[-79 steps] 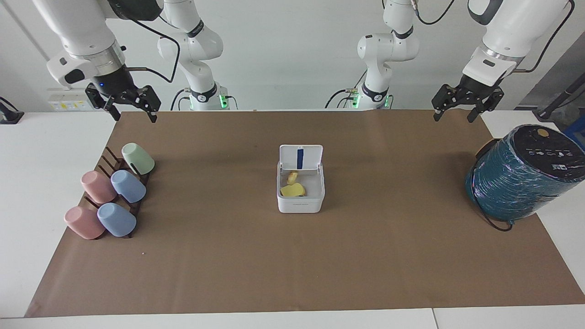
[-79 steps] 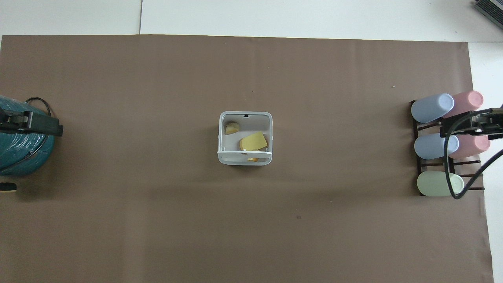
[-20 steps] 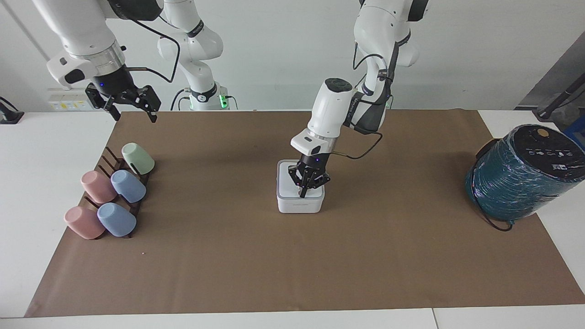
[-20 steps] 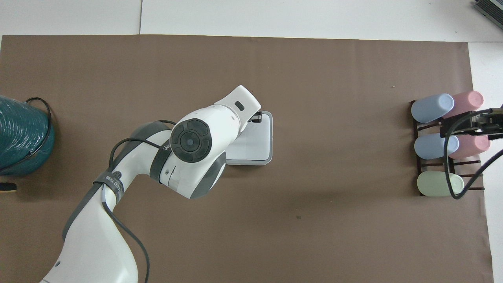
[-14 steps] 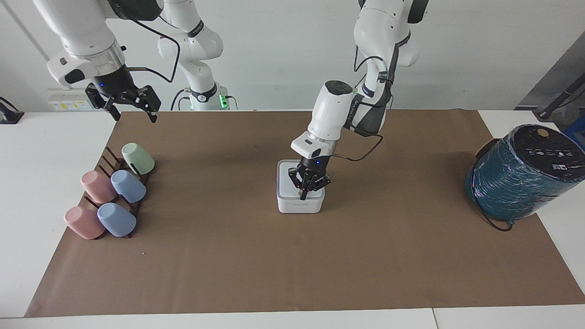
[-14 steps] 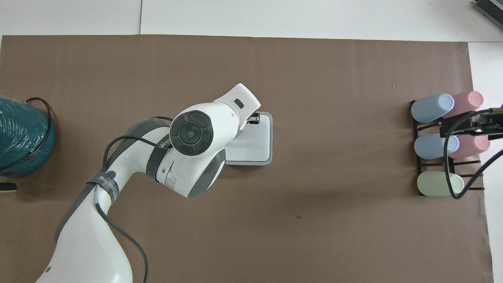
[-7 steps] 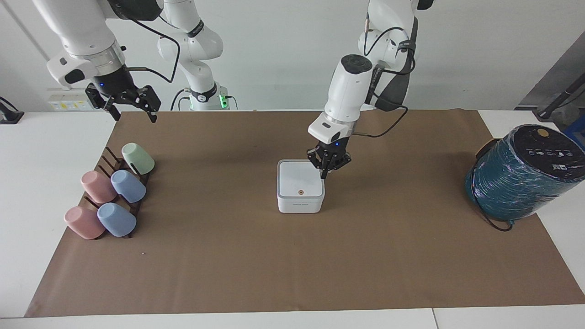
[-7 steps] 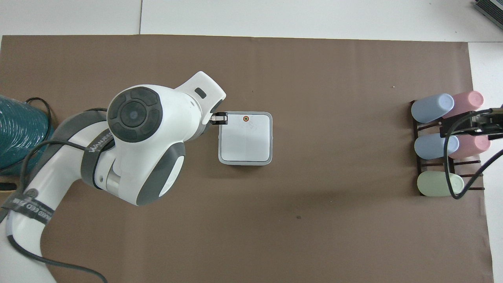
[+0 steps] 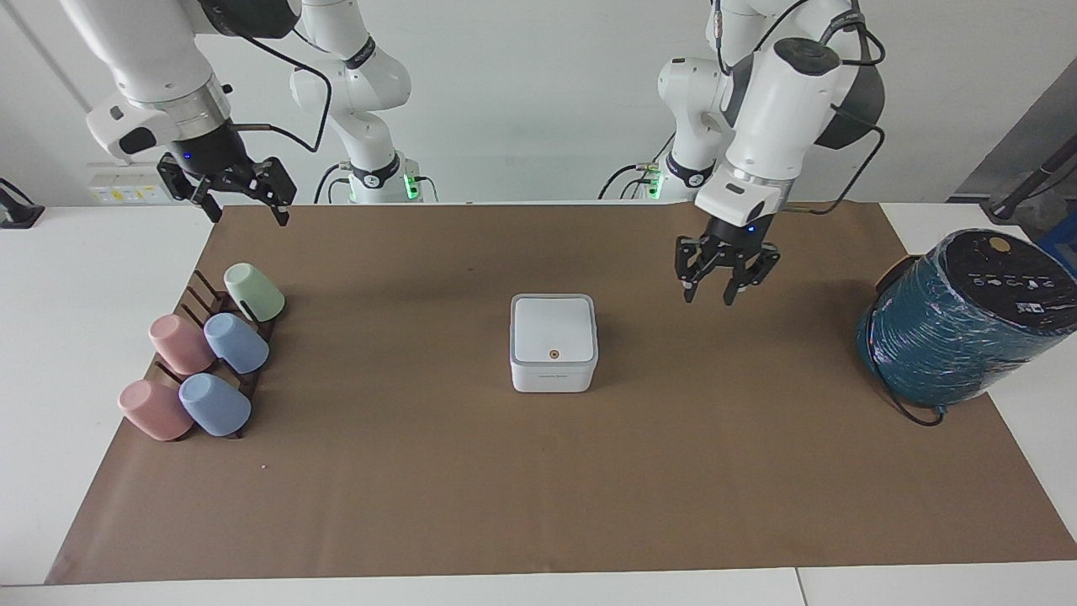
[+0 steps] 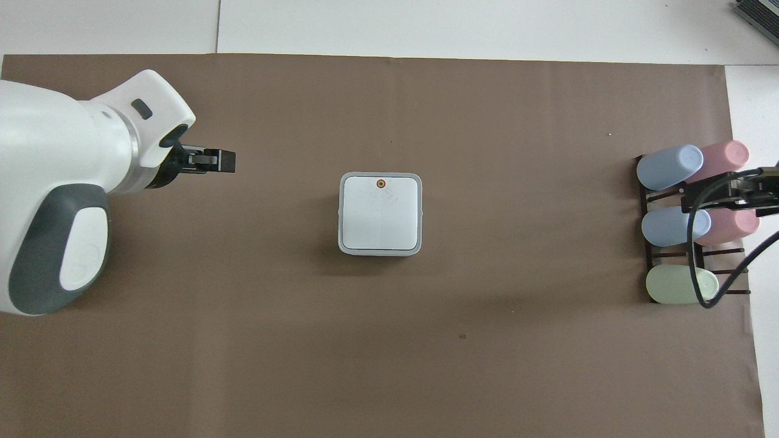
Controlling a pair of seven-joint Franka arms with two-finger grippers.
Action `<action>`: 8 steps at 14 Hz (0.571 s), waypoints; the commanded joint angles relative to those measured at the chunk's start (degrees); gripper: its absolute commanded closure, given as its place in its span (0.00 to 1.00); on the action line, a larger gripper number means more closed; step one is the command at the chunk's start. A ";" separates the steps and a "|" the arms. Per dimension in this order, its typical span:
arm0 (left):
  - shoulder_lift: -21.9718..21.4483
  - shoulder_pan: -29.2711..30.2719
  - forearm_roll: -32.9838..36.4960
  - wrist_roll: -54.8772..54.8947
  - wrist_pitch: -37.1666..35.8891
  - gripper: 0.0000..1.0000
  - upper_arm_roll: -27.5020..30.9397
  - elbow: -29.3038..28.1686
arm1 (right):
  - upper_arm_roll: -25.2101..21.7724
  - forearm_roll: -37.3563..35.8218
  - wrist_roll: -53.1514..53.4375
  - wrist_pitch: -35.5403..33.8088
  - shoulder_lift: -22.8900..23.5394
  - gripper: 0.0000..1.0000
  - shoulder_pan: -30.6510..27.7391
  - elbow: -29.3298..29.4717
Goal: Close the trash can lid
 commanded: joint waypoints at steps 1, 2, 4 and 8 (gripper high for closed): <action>-3.03 4.85 0.88 2.26 -3.45 0.00 -0.48 -0.38 | 0.17 0.24 0.69 -0.24 -1.24 0.00 -0.18 -1.21; -3.29 6.26 0.88 2.79 -5.47 0.00 -0.39 0.84 | 0.17 0.24 0.69 -0.24 -1.24 0.00 -0.18 -1.30; -3.30 8.38 0.79 6.29 -11.70 0.00 -0.30 5.05 | 0.17 0.24 0.69 -0.24 -1.24 0.00 -0.18 -1.21; -1.02 12.43 0.18 12.37 -21.55 0.00 -0.22 13.23 | 0.17 0.24 0.69 -0.24 -1.24 0.00 -0.18 -1.21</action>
